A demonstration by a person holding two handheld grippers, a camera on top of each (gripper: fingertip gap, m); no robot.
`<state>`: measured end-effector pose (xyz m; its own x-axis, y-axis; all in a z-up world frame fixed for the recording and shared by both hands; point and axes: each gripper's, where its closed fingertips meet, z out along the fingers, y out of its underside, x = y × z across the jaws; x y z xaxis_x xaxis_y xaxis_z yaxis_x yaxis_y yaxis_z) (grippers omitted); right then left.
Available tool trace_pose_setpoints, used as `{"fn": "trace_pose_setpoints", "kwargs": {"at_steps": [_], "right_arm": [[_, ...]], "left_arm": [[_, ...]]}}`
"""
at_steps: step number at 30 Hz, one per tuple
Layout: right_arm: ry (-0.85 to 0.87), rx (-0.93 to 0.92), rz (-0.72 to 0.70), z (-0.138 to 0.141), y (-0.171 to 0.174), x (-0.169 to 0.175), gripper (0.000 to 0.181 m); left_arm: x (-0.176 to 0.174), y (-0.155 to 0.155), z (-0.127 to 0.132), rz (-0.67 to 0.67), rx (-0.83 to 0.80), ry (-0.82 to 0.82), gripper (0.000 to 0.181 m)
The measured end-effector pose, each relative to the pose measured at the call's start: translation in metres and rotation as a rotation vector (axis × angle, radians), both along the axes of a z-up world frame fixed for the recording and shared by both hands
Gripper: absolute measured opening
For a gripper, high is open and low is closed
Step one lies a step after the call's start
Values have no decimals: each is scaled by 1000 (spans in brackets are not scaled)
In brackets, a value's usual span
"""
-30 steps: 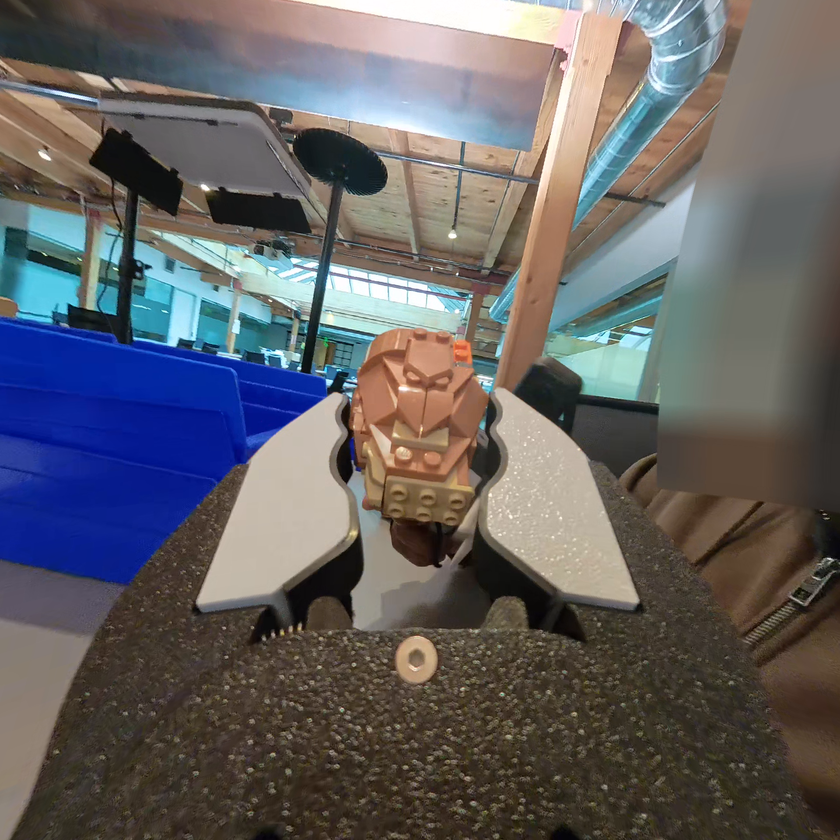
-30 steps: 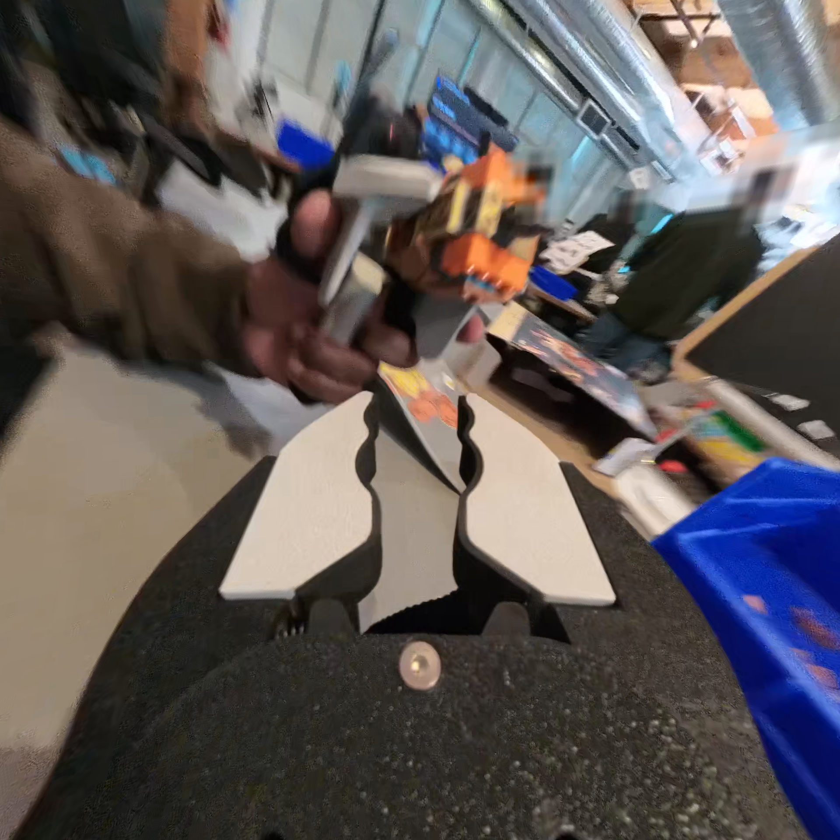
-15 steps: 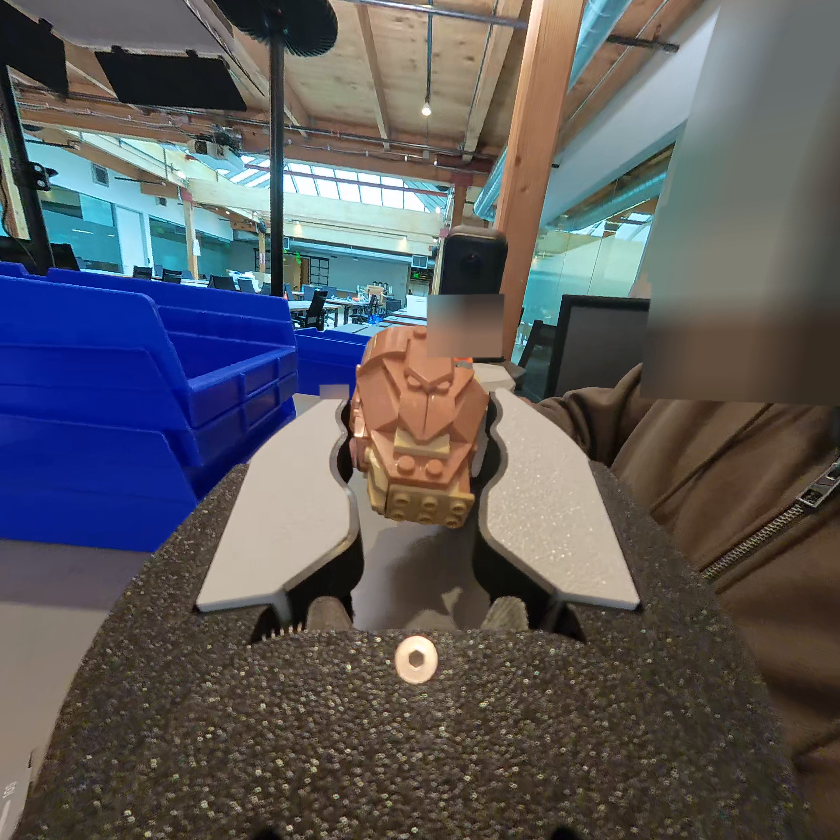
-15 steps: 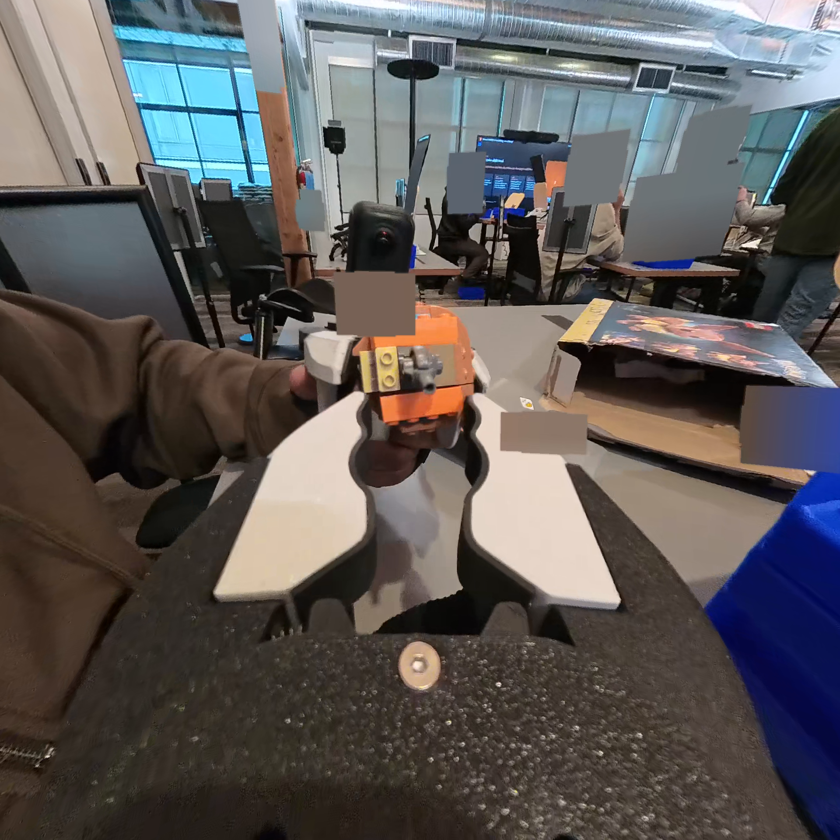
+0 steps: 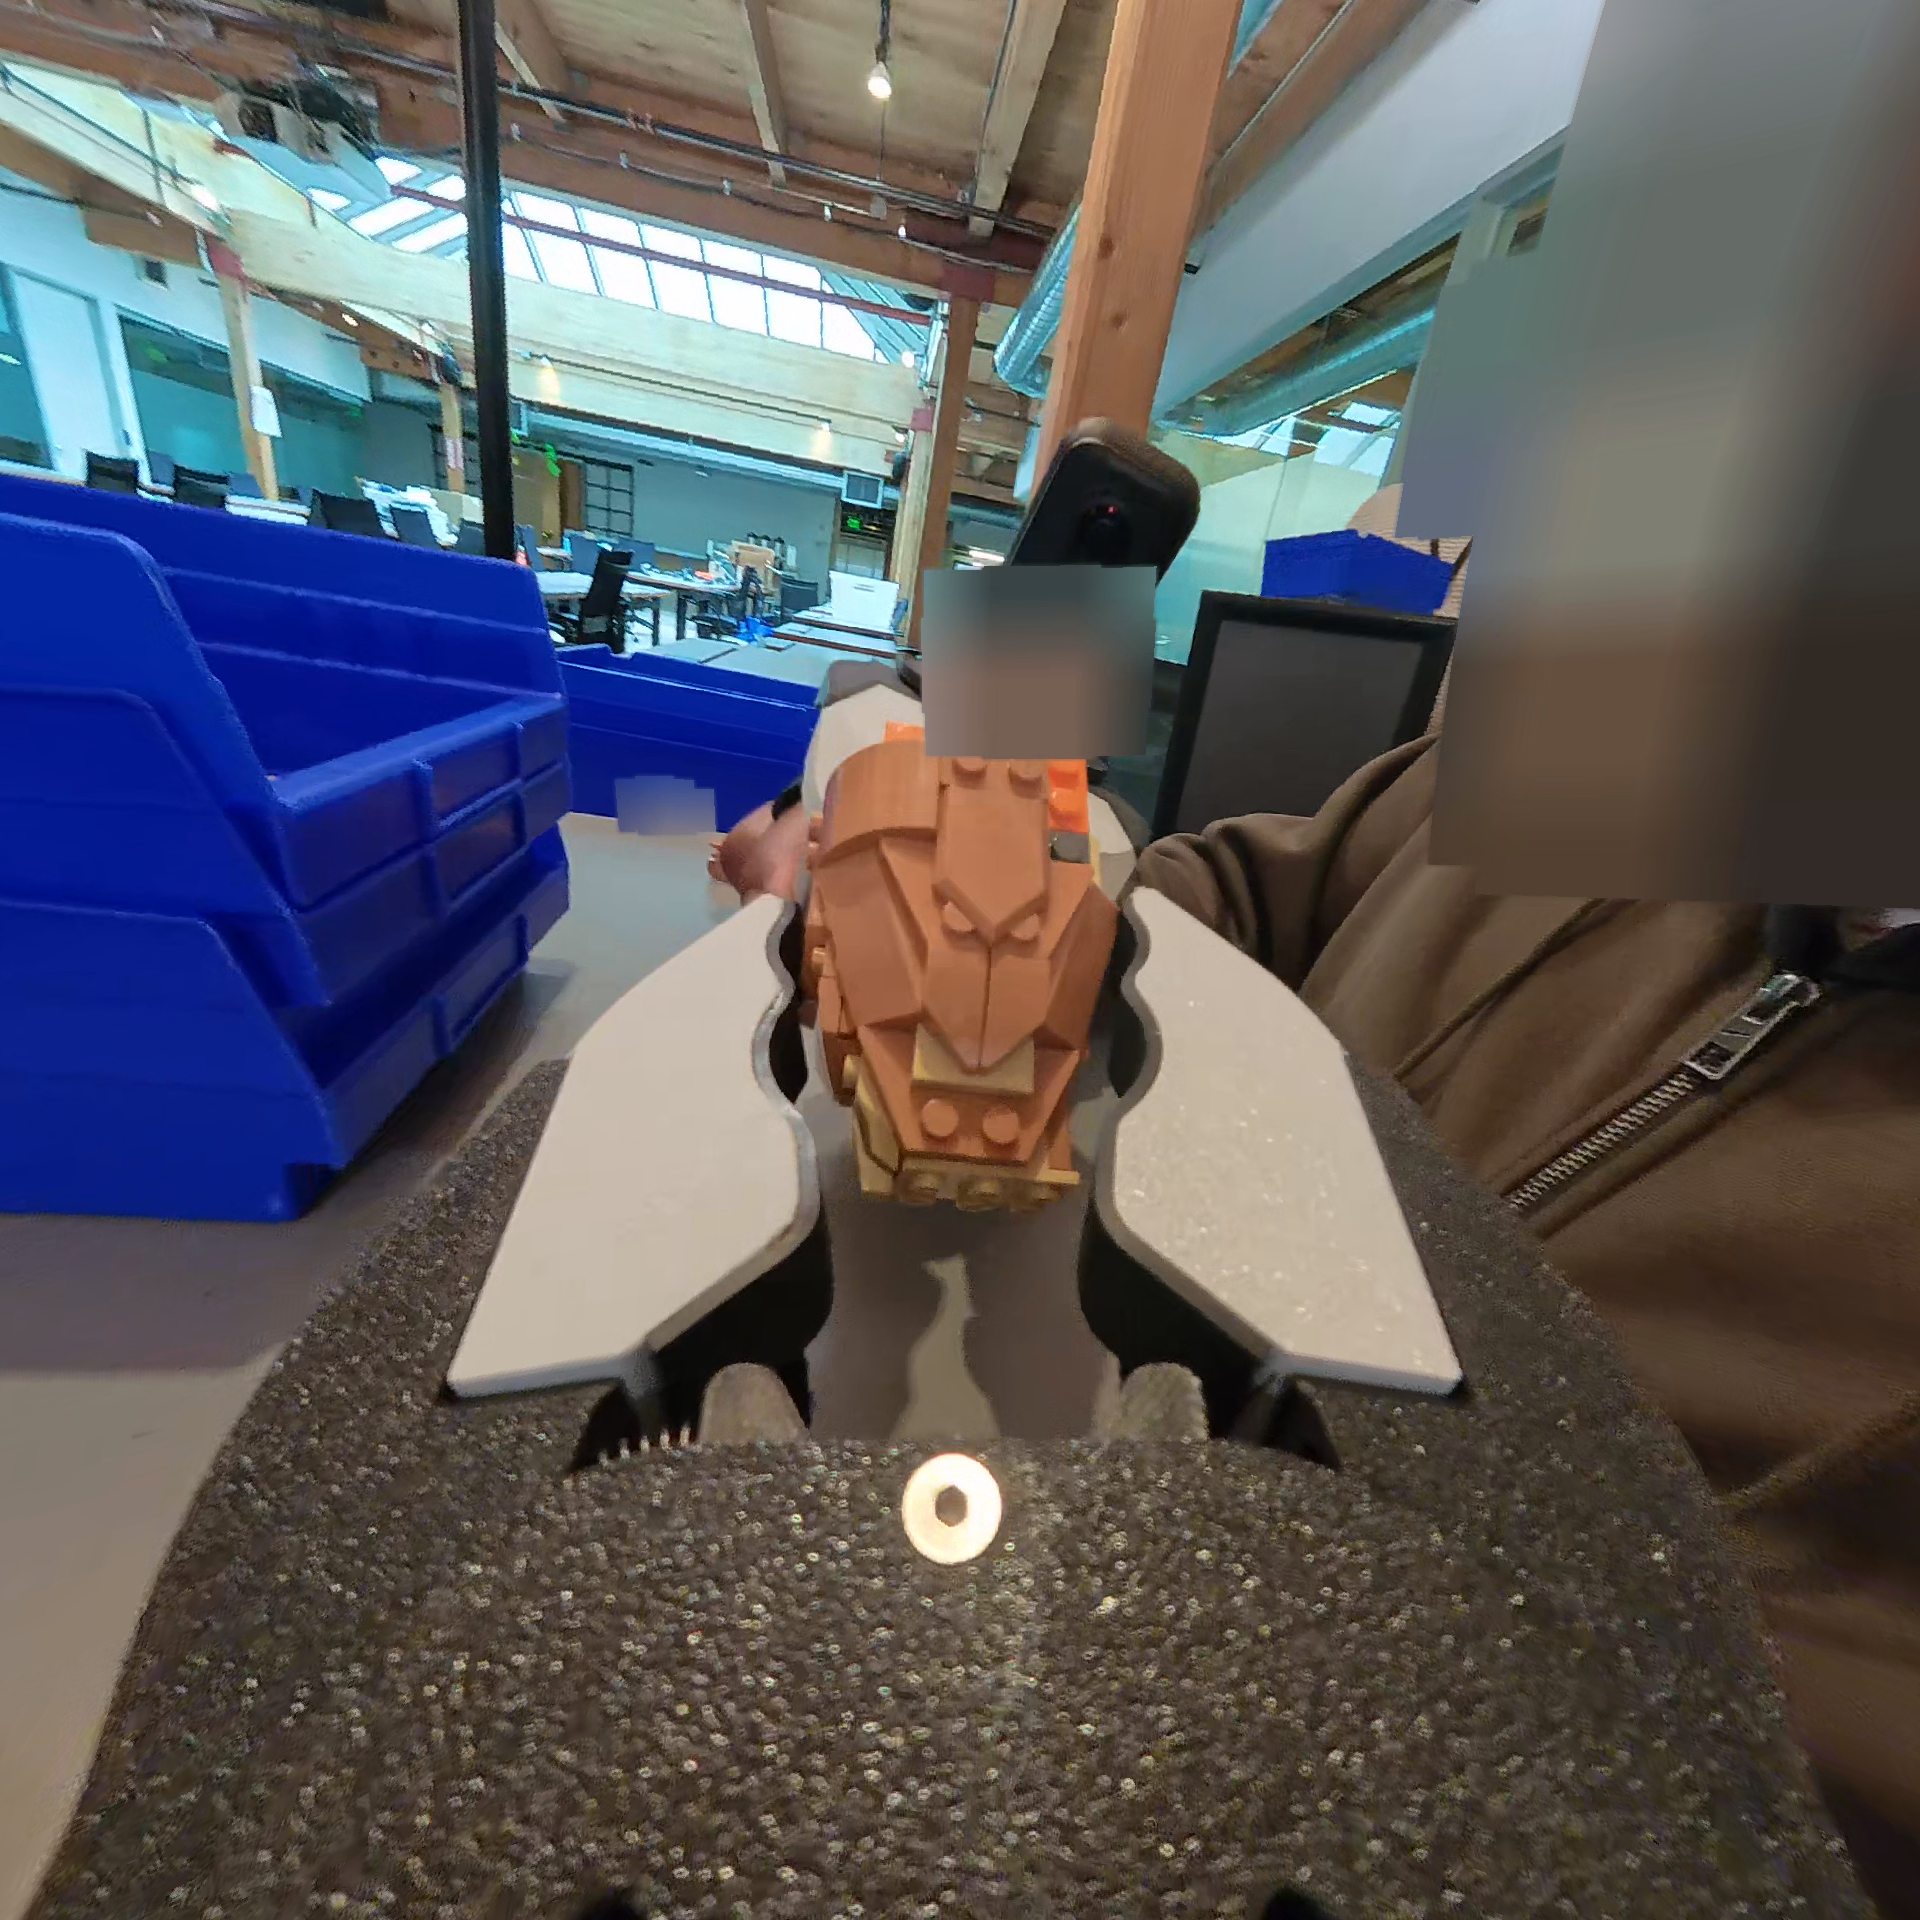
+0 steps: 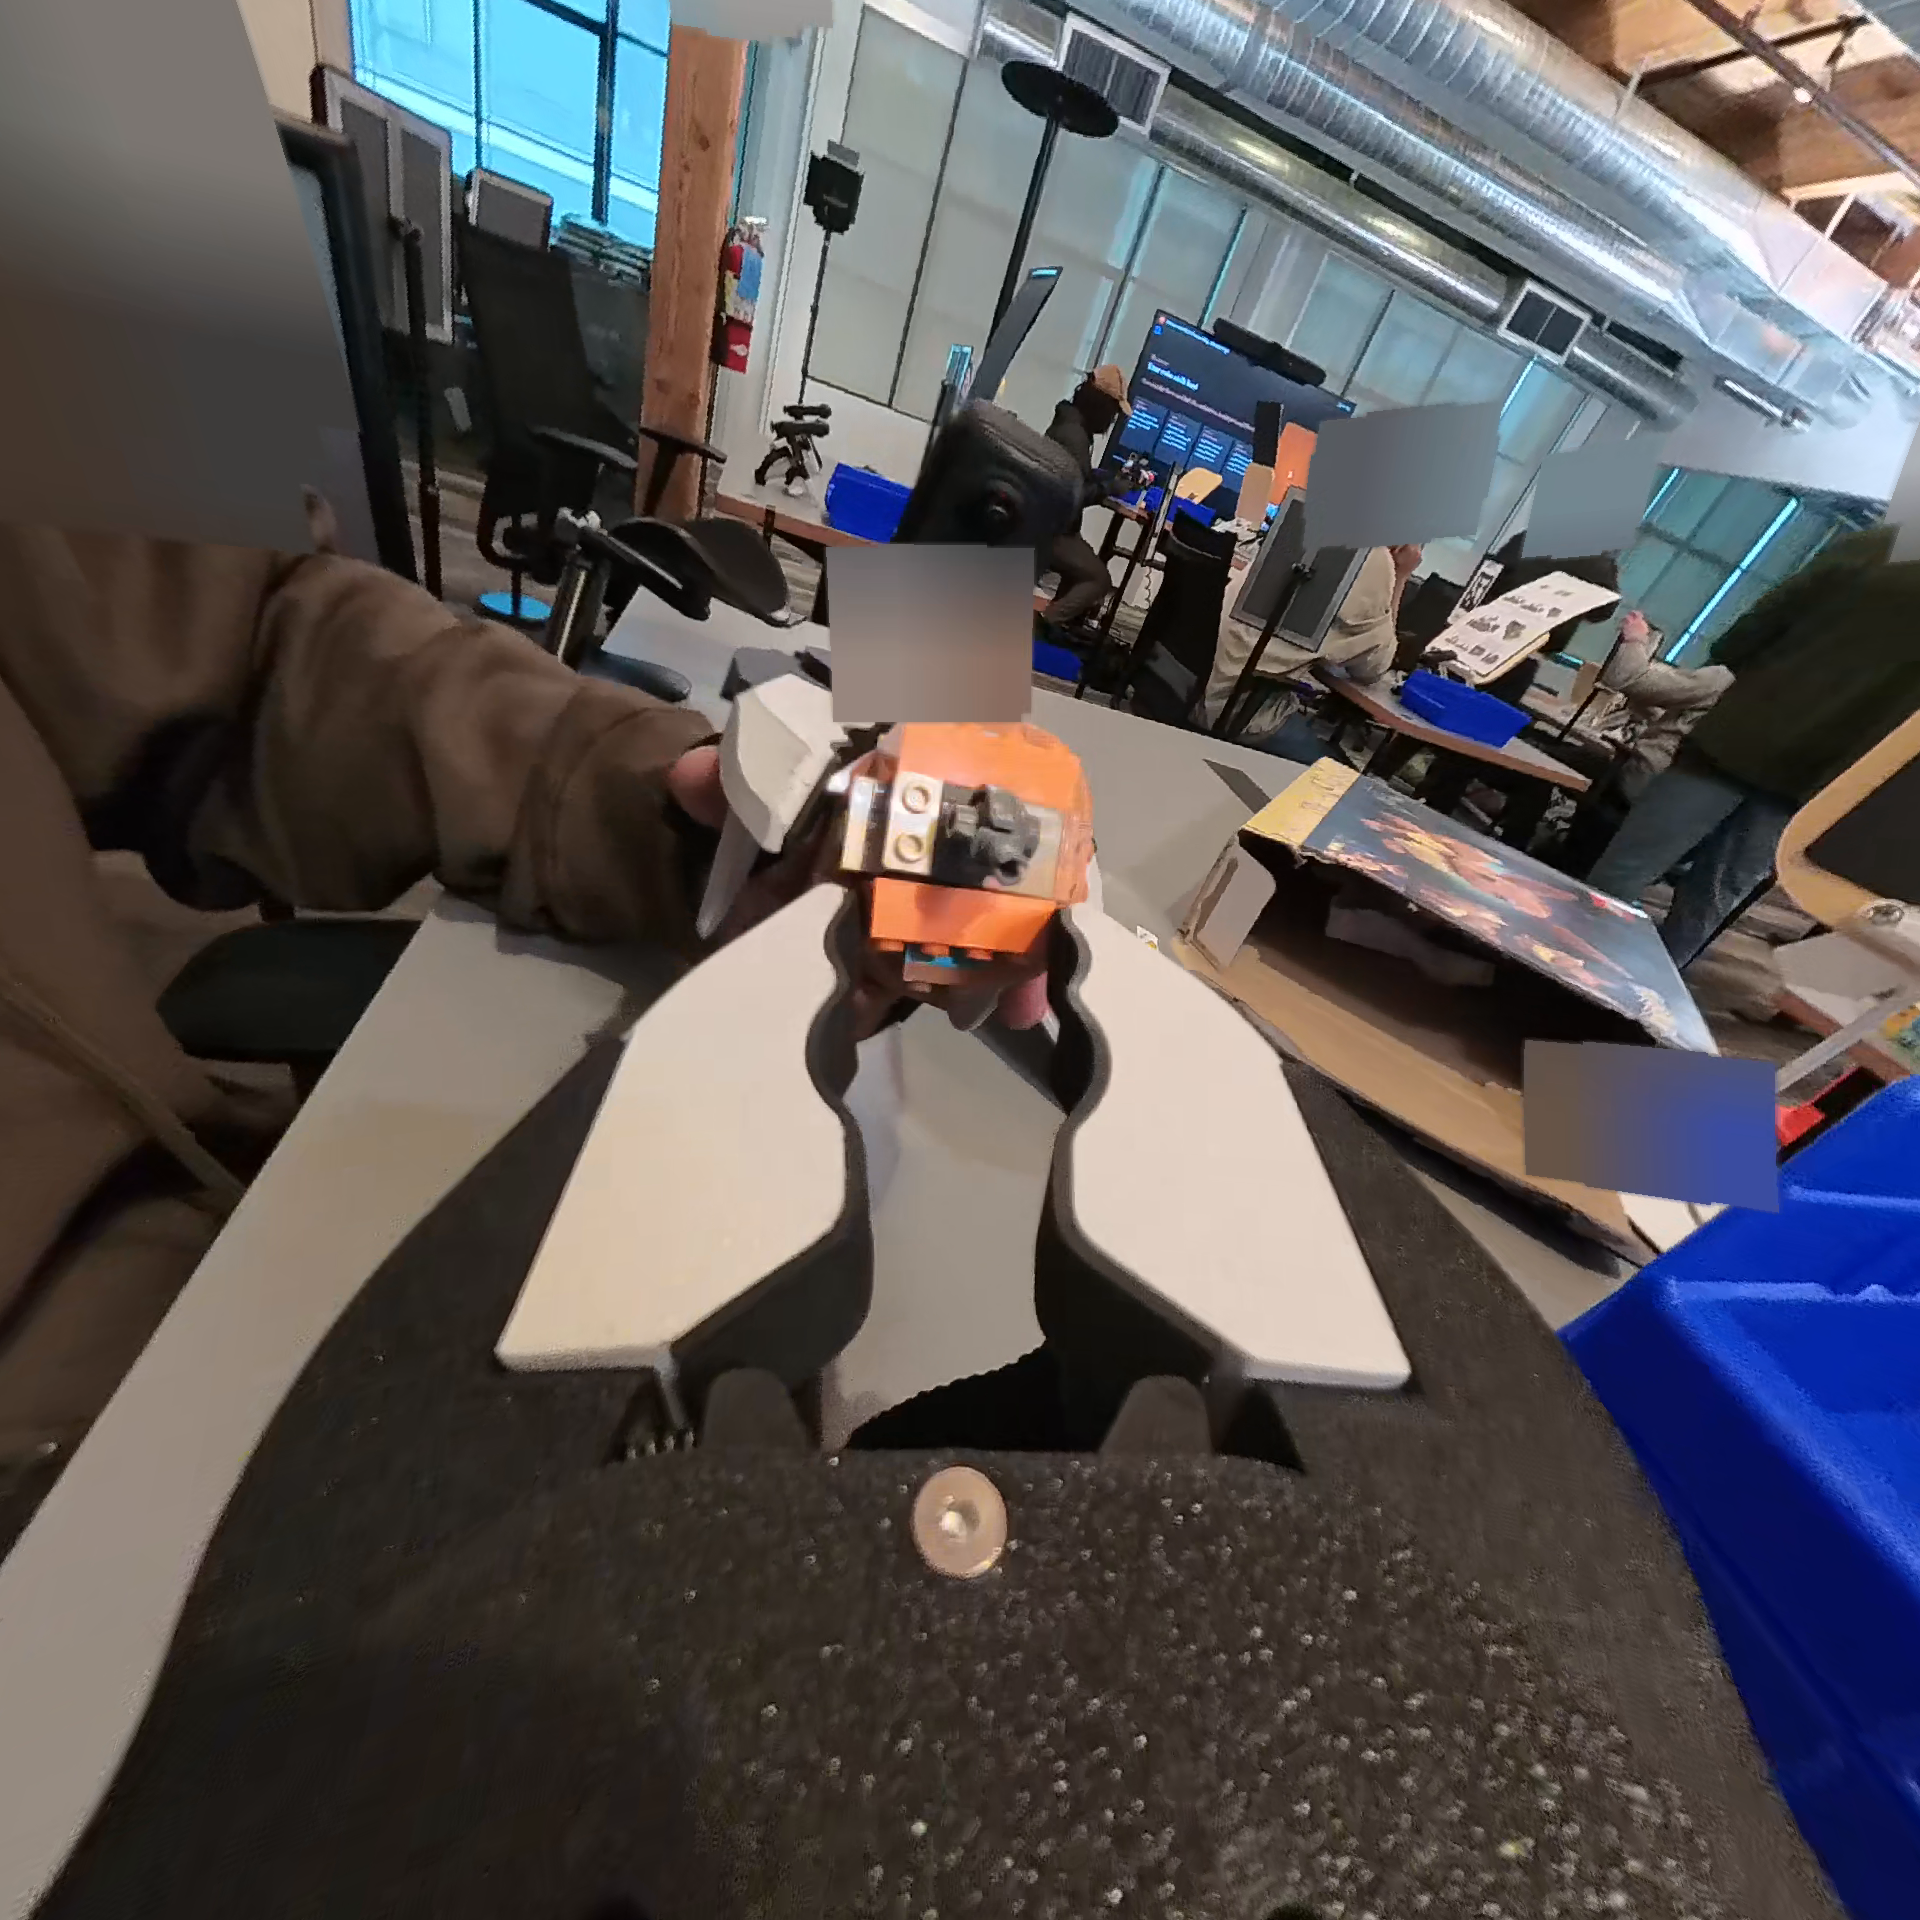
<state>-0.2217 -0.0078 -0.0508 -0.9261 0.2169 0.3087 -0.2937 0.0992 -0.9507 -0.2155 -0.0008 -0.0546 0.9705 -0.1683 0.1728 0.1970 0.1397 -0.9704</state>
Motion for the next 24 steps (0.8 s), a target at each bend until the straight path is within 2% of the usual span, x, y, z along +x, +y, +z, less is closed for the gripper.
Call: {"fn": "trace_pose_setpoints", "kwargs": {"at_steps": [13,16,19,24], "right_arm": [[-17,59,86,-10,4,4,34],[27,99,128,-16,3,12,34],[-31,95,122,-20,-6,14,34],[-77,47,74,-14,1,0,34]], "left_arm": [[6,4,-13,-108,-62,-110,56],[2,-1,-4,-173,1,-248,56],[-1,-3,-3,-179,32,-260,56],[-12,-5,4,-75,63,-202,56]]}}
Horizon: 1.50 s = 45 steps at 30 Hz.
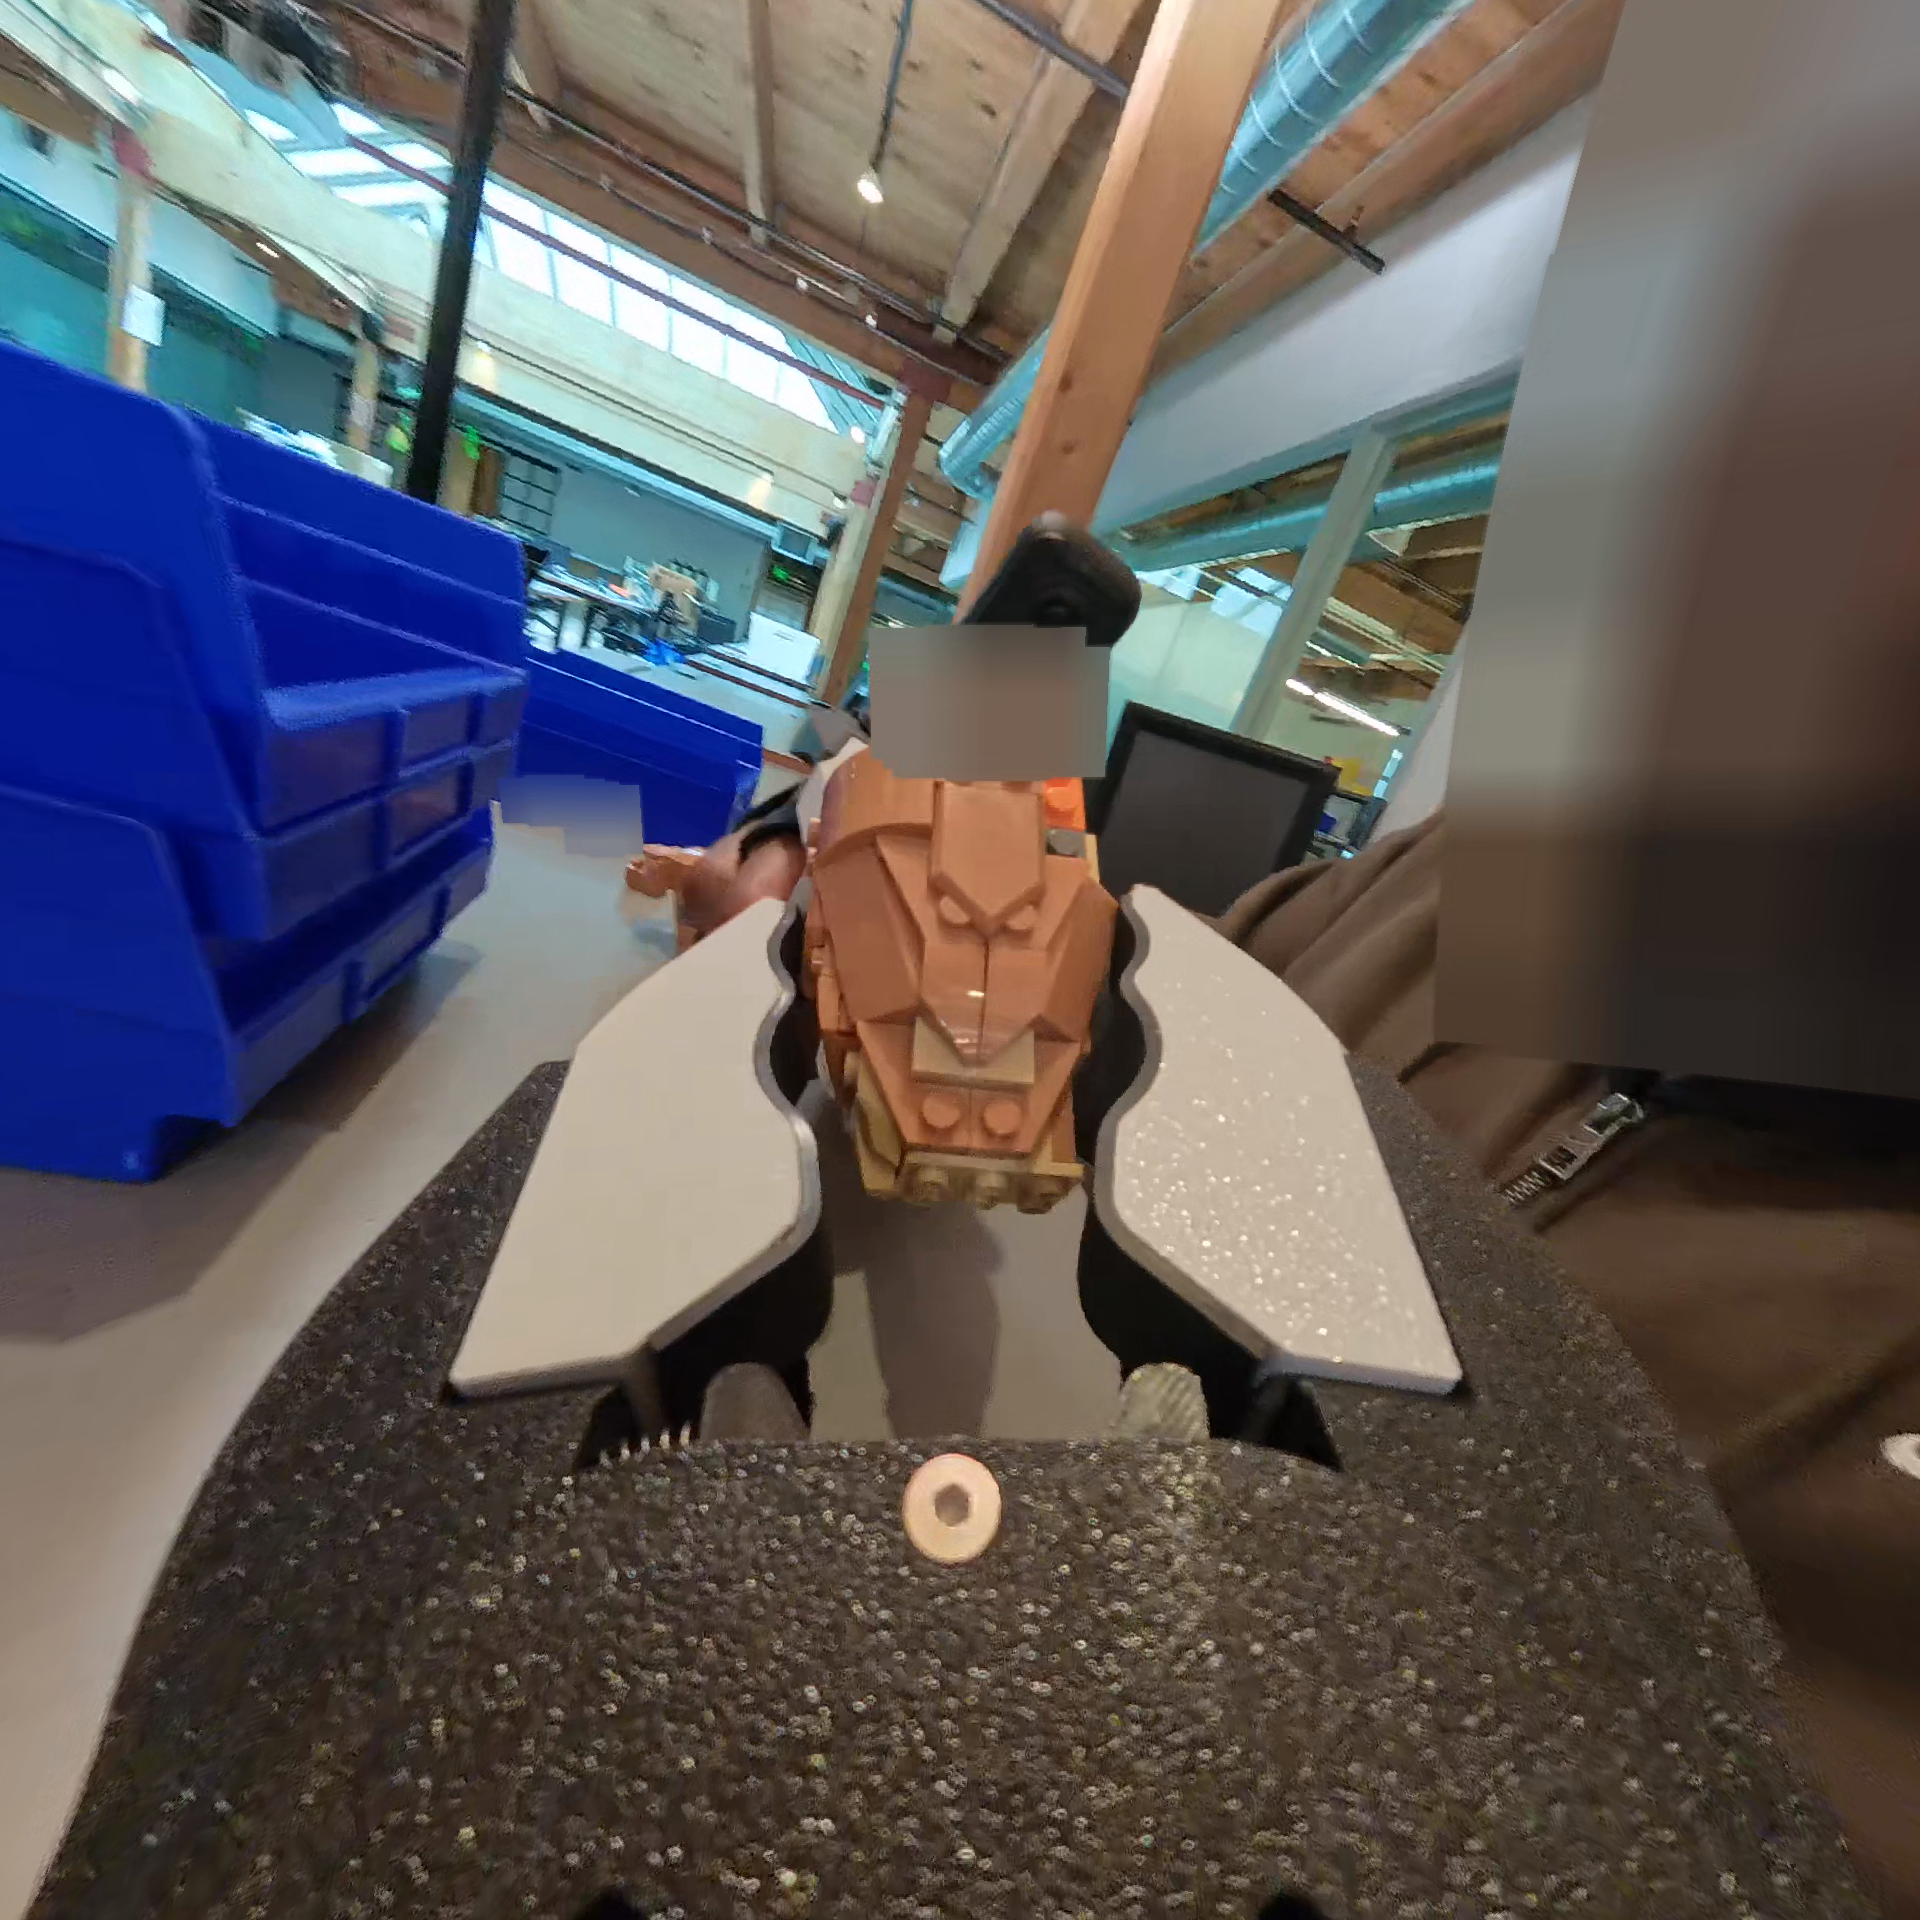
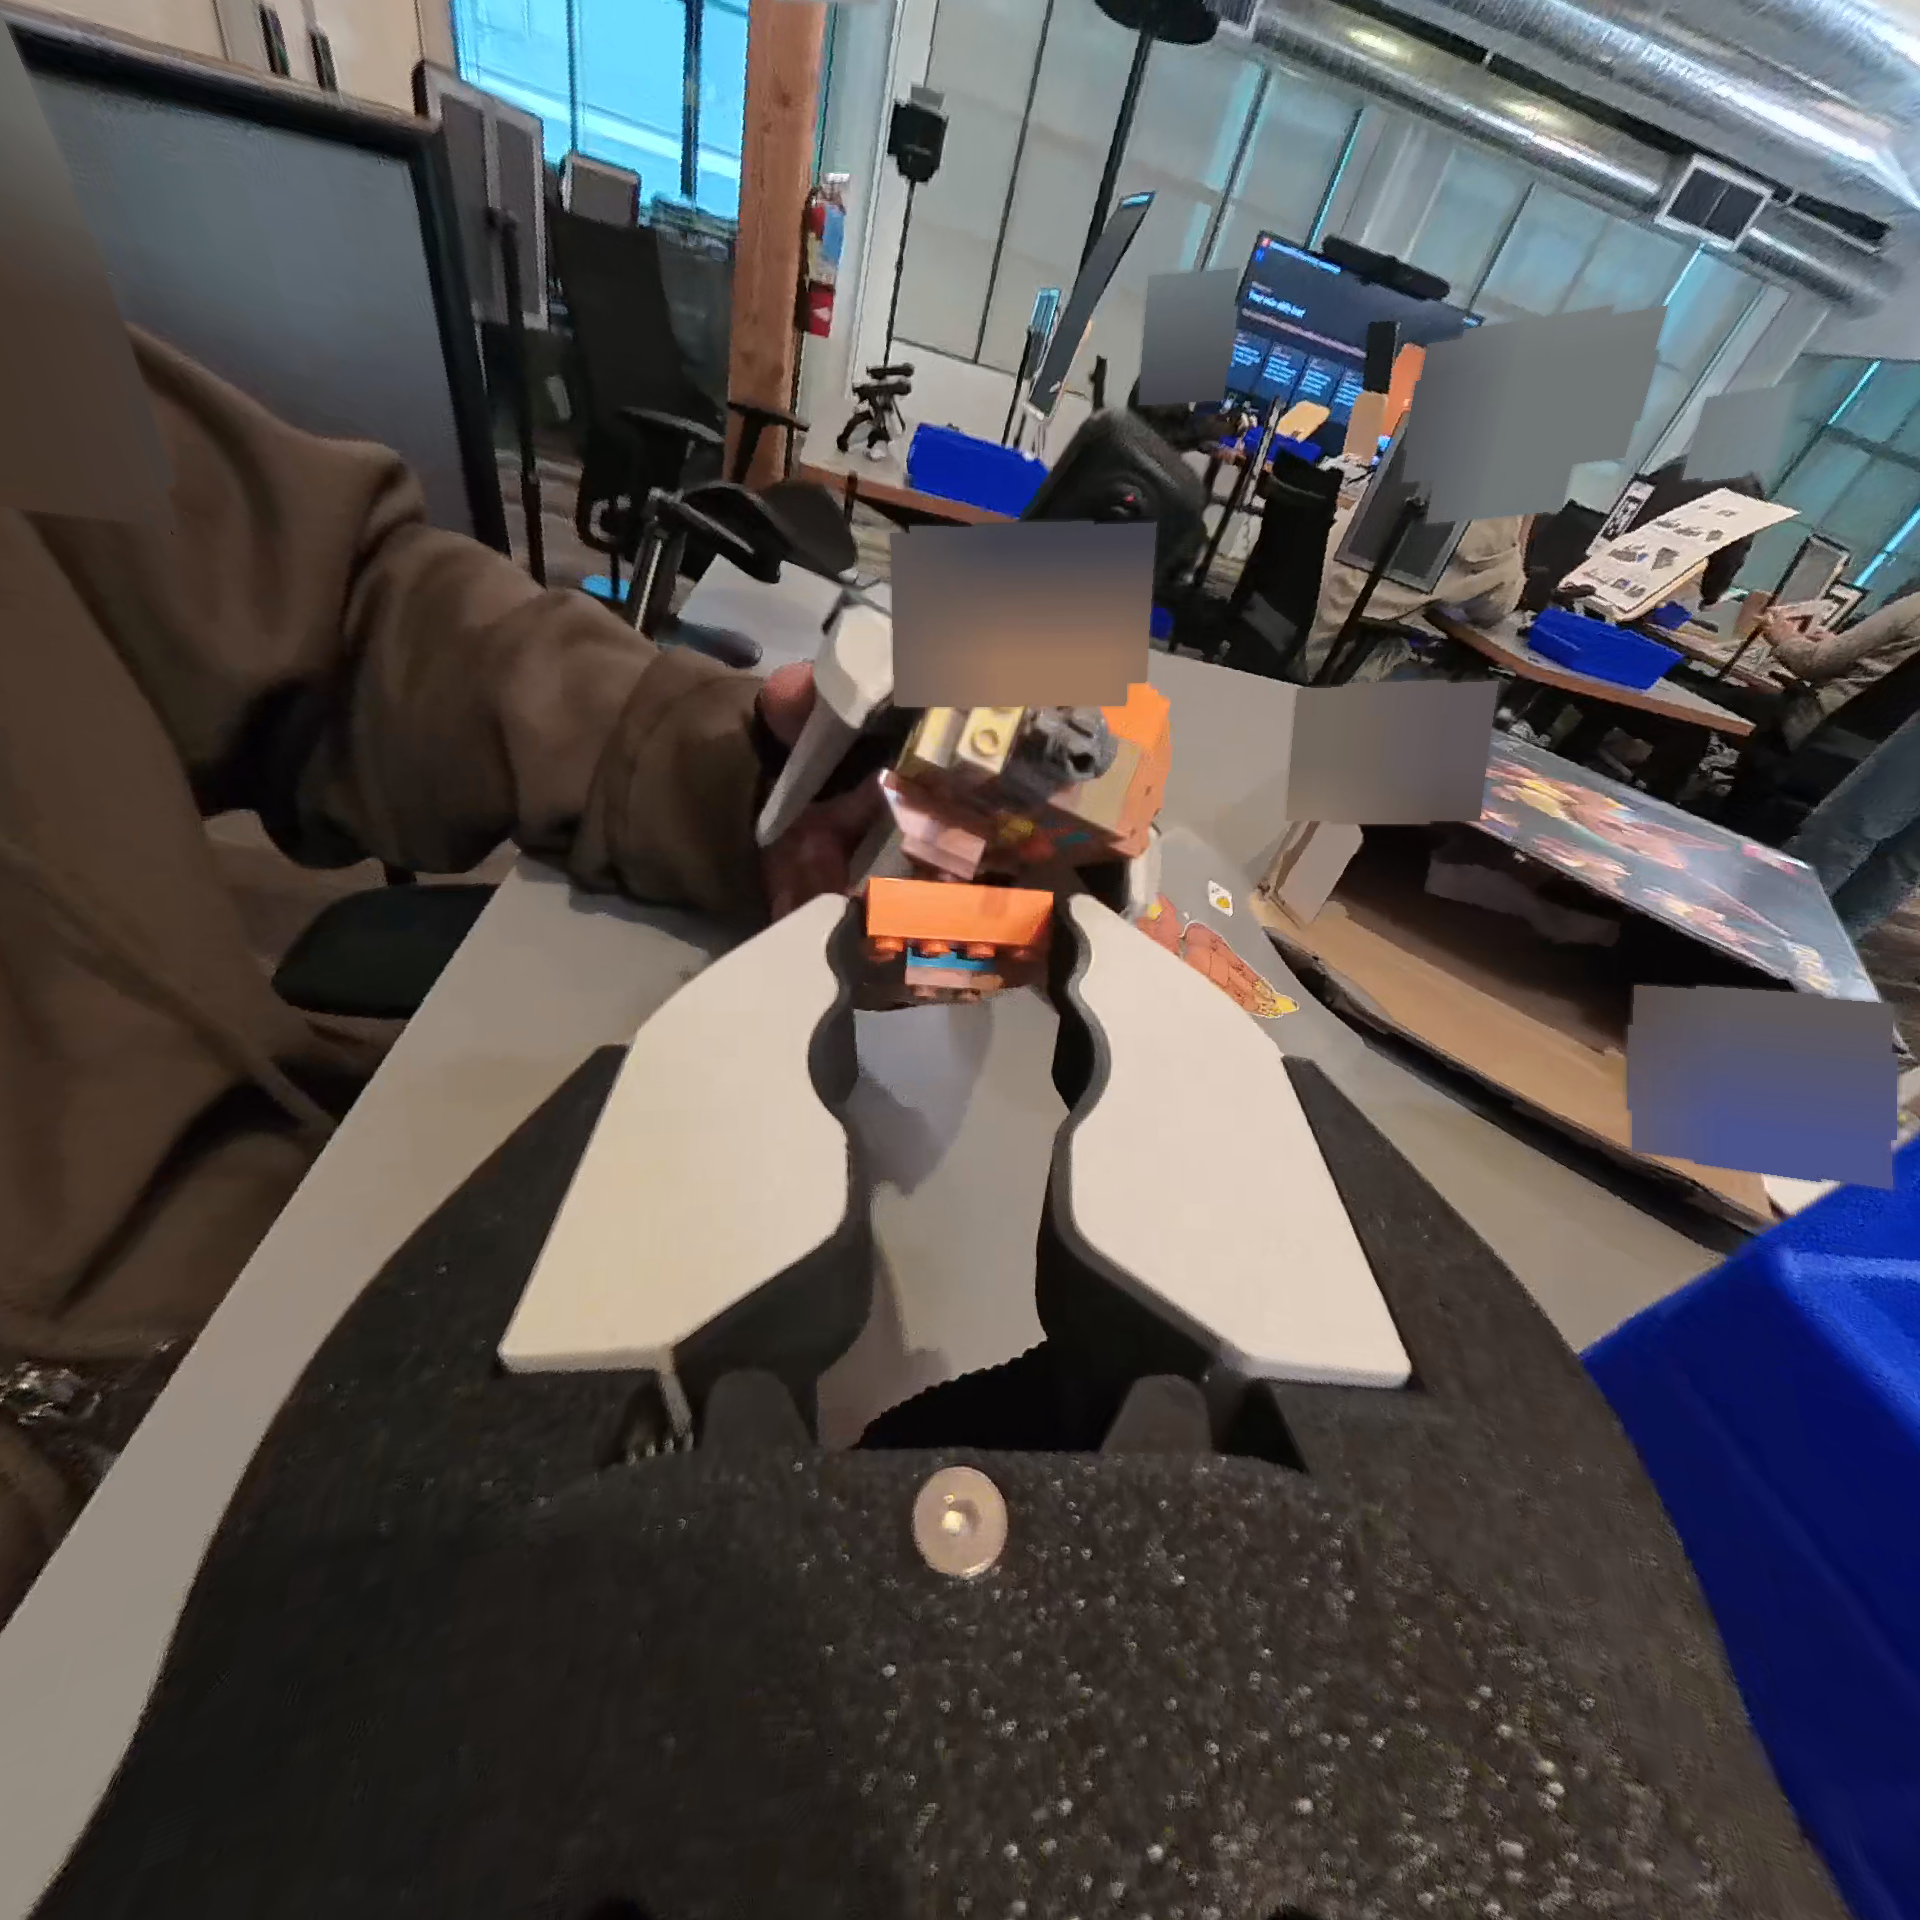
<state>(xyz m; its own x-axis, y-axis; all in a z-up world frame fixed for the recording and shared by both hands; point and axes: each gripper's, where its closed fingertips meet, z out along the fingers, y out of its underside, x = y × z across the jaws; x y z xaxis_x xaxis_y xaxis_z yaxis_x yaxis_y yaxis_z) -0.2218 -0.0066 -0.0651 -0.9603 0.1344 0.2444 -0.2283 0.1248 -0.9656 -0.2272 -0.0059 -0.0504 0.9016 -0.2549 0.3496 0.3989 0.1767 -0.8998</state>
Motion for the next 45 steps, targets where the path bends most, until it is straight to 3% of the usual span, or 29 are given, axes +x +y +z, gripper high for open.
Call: {"fn": "trace_pose_setpoints", "kwargs": {"at_steps": [5,10,12,16,19,22,26,30,34,38,45], "right_arm": [[-37,-73,-12,14,13,-9,34],[-39,-130,-17,27,27,-14,34],[-44,-170,-11,34,33,-15,34],[-77,-256,5,46,40,-16,35],[-129,-314,12,54,44,-19,35],[-226,-386,17,62,47,-23,35],[-386,-443,17,67,51,-33,35],[-534,-465,-33,69,53,-48,35],[-619,-414,-101,73,48,-60,35],[-671,-380,-120,83,42,-66,35],[-746,-364,-93,79,33,-70,35]], "left_arm": [[-32,-5,-3,242,-75,57,56],[-64,-7,-44,519,-446,237,57],[-67,-5,-78,520,-668,289,57],[-45,-3,-147,338,-1037,378,57],[-39,0,-149,305,-1049,366,54],[-50,-5,-136,387,-1026,470,64],[-54,-1,-86,499,-830,633,71],[-52,4,-14,694,-585,960,69],[-61,11,30,866,-606,1308,60],[-78,27,38,877,-659,1486,51],[-73,40,50,955,-477,1425,19]]}}
